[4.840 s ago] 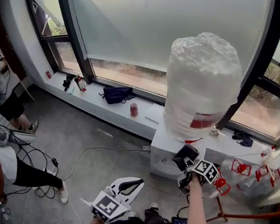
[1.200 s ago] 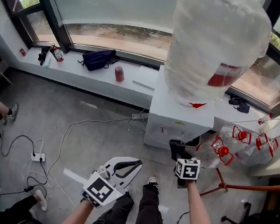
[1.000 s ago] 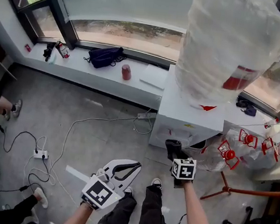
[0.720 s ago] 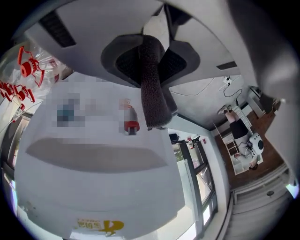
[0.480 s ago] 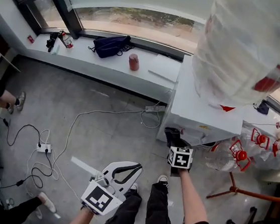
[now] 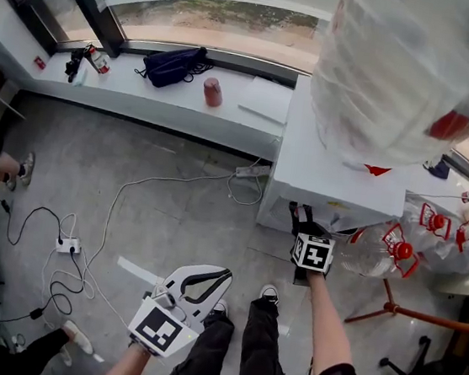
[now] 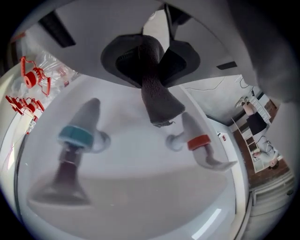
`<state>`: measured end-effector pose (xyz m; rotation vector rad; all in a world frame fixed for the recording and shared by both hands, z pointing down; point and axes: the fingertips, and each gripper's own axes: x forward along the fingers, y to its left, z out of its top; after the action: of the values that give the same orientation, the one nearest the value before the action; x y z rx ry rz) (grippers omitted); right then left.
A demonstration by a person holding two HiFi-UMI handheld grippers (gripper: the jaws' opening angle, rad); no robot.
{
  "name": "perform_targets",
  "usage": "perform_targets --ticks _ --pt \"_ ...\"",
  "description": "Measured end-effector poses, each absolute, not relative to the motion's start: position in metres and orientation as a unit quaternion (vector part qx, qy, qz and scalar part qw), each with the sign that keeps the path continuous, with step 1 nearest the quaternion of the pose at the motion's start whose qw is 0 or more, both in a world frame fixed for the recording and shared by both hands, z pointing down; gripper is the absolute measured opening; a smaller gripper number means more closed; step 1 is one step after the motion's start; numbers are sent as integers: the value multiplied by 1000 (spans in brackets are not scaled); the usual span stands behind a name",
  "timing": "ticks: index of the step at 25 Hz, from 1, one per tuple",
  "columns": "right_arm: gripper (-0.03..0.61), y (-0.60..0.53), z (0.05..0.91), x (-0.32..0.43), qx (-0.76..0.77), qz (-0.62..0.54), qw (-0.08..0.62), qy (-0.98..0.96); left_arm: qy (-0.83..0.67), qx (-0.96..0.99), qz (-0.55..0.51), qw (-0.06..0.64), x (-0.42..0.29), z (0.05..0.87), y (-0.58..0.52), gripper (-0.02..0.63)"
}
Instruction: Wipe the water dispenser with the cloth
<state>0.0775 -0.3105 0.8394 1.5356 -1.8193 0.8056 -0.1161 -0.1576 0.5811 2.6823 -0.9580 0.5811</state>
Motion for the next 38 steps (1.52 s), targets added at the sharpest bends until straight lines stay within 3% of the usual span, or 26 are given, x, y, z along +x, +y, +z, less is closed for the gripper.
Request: perform_targets --ticks 13,18,24,38 --pt "103 -290 819 212 663 342 272 -608 -278 936 191 102 -57 574 -170 17" --pt "103 -274 829 223 647 330 301 -617 -269 941 183 97 -41 572 -176 17" --pt "101 -255 845 187 619 359 298 -632 -268 941 182 97 -37 572 -177 17" --pt "101 -261 917 11 510 380 317 -704 -310 922 202 110 -94 622 -173 17"
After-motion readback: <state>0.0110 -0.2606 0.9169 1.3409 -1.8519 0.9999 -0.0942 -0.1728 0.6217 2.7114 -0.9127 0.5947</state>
